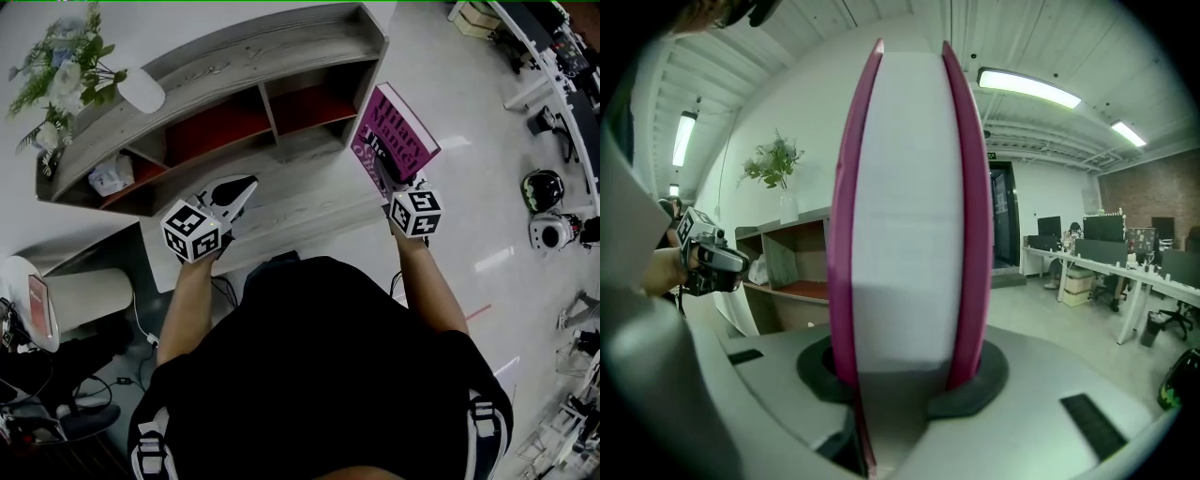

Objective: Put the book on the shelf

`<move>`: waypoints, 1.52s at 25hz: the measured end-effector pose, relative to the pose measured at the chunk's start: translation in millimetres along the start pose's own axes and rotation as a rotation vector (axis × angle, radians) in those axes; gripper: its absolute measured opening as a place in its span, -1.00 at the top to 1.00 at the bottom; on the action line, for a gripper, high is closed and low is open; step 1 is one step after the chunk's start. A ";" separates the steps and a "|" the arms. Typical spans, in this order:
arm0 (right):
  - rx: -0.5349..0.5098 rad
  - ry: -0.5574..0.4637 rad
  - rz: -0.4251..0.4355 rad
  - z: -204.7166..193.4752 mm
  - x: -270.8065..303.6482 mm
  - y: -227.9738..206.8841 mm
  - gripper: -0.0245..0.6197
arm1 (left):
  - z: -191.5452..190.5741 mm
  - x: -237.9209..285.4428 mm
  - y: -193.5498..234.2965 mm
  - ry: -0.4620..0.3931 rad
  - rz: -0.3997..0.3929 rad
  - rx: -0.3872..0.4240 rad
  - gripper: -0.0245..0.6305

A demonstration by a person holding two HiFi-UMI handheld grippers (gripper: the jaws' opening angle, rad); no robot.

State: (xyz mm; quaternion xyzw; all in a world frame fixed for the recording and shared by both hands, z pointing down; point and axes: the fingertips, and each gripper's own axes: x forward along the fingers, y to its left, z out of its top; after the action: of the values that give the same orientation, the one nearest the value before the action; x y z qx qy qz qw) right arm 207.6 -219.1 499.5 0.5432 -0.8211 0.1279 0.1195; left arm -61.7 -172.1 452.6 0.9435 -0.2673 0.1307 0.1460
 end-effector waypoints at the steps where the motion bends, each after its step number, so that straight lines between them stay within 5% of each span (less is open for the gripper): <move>1: 0.001 0.001 -0.003 0.0 2.4 0.3 0.46 | 0.0 -0.8 2.6 0.001 0.001 -0.001 0.83; 38: 0.027 0.049 -0.031 -7.7 79.0 -8.8 0.45 | -10.2 -0.7 63.7 0.030 0.005 -0.049 0.83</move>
State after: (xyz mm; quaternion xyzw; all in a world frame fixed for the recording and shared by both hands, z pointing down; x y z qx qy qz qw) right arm 186.0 -287.9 533.9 0.5543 -0.8076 0.1501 0.1343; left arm -98.6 -220.2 474.9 0.9369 -0.2706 0.1386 0.1725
